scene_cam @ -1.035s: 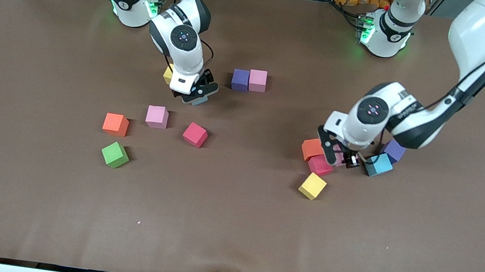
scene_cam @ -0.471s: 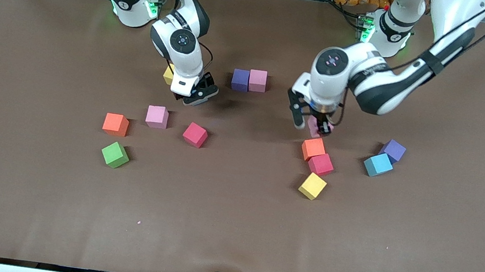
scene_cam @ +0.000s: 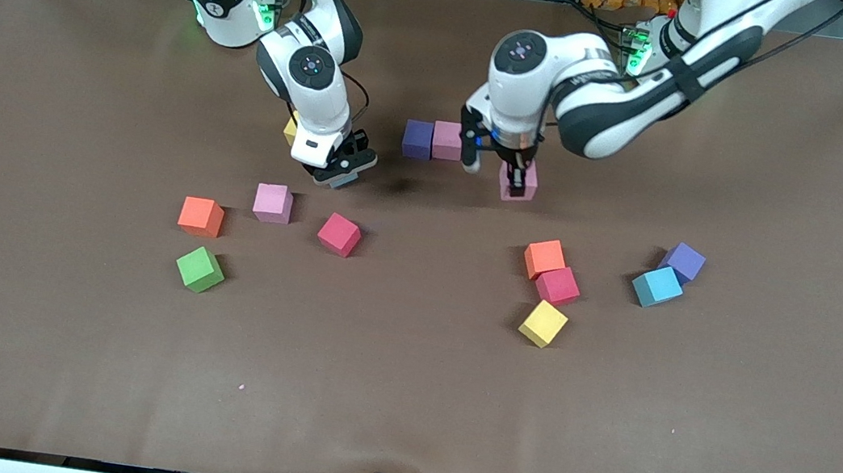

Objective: Form number 2 with 11 blocks
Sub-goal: 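Place the light pink cube in line after the pink cube with the left gripper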

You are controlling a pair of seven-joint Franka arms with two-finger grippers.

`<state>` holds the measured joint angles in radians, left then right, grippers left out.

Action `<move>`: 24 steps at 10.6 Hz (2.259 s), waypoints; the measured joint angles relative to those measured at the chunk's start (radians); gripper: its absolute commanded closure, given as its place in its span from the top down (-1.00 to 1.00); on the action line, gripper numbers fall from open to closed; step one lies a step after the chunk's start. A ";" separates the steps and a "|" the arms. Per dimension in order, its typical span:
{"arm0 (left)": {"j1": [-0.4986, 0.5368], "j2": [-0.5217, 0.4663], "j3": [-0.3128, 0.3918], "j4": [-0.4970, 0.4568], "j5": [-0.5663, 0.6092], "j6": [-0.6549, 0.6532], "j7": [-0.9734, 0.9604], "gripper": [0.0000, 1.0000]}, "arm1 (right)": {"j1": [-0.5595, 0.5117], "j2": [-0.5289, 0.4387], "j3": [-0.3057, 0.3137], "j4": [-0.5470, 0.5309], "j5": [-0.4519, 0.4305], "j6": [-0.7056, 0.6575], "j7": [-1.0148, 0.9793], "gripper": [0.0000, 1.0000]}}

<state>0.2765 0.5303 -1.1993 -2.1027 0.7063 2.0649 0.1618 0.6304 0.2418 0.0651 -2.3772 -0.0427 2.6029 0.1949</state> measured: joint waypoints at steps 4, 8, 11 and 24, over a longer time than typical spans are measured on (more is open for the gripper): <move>-0.107 0.031 0.032 -0.012 0.000 0.000 -0.051 -0.05 | -0.068 -0.064 -0.006 0.037 0.001 -0.074 0.006 -0.42; -0.224 0.062 0.106 -0.012 0.000 0.010 -0.093 -0.05 | -0.072 -0.068 -0.008 0.138 0.001 -0.224 0.008 -0.42; -0.316 0.078 0.174 -0.010 0.000 0.028 -0.138 -0.05 | -0.085 -0.069 -0.013 0.140 0.001 -0.231 0.012 -0.42; -0.422 0.120 0.262 -0.002 0.069 0.112 -0.156 -0.04 | -0.092 -0.070 -0.010 0.141 0.001 -0.235 0.015 -0.42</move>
<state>-0.1457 0.6502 -0.9371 -2.1050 0.7755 2.1770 0.0058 0.5384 0.1716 0.0553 -2.2366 -0.0417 2.3678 0.2099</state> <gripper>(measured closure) 0.414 0.410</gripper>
